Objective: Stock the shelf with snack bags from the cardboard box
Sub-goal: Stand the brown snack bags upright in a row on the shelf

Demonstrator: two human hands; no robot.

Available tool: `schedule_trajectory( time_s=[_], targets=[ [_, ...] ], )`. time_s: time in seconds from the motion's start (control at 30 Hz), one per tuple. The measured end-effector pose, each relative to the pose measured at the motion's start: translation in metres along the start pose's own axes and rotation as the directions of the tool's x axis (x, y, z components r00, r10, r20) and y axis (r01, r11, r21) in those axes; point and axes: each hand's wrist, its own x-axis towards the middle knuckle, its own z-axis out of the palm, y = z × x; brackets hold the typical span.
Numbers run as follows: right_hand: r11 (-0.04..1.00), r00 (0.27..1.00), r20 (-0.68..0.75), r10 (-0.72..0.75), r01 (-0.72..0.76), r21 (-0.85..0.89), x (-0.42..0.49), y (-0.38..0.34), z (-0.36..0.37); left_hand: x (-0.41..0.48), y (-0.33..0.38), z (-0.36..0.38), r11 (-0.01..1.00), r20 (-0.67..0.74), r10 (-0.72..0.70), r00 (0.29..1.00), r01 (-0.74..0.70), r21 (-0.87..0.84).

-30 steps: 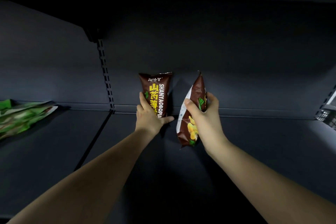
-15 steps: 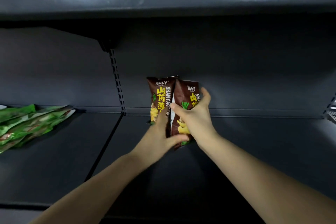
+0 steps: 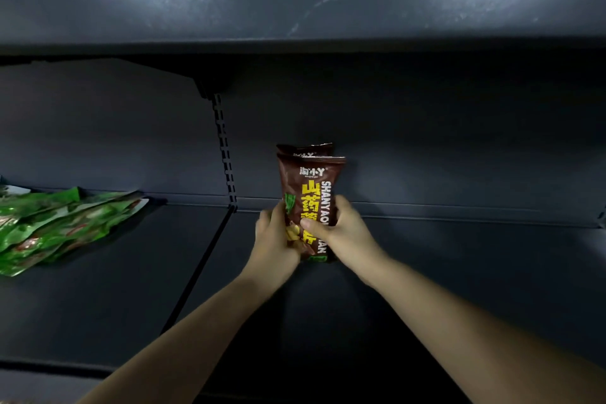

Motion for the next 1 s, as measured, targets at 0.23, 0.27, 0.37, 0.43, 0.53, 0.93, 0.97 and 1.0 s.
schedule_trajectory(
  time_s=[0.23, 0.27, 0.37, 0.43, 0.53, 0.93, 0.97, 1.0],
  targets=[
    [0.965, 0.988, -0.121, -0.096, 0.063, -0.253, 0.016, 0.011, 0.017, 0.022, -0.005, 0.008, 1.0, 0.012, -0.015, 1.0, 0.015, 0.016],
    [0.953, 0.988, -0.114, -0.101, 0.063, -0.296, 0.018, 0.012, 0.018, 0.026, -0.009, 0.008, 0.999, 0.017, -0.028, 0.999, 0.027, 0.017],
    [0.907, 0.997, -0.065, -0.041, 0.01, -0.422, 0.024, 0.011, 0.019, 0.033, -0.022, 0.01, 0.999, 0.025, -0.036, 0.999, 0.037, -0.038],
    [0.891, 0.997, -0.075, 0.001, -0.035, -0.452, 0.027, 0.011, 0.022, 0.035, -0.026, 0.011, 0.996, 0.031, -0.044, 0.999, 0.046, -0.071],
    [0.917, 0.992, -0.115, 0.054, -0.094, -0.387, 0.028, 0.015, 0.023, 0.038, -0.024, 0.011, 0.997, 0.039, -0.031, 0.999, 0.033, -0.072],
    [0.901, 0.998, -0.061, 0.033, -0.057, -0.43, 0.028, 0.031, 0.011, 0.037, -0.021, 0.022, 1.0, -0.104, 0.009, 0.995, -0.008, 0.009],
    [0.867, 0.998, -0.059, 0.002, -0.031, -0.498, 0.027, 0.031, 0.012, 0.037, -0.02, 0.024, 1.0, -0.129, 0.013, 0.992, -0.01, 0.018],
    [0.843, 0.998, -0.054, -0.027, -0.006, -0.538, 0.026, 0.033, 0.012, 0.038, -0.019, 0.025, 1.0, -0.144, 0.013, 0.989, -0.01, 0.023]
  ],
)
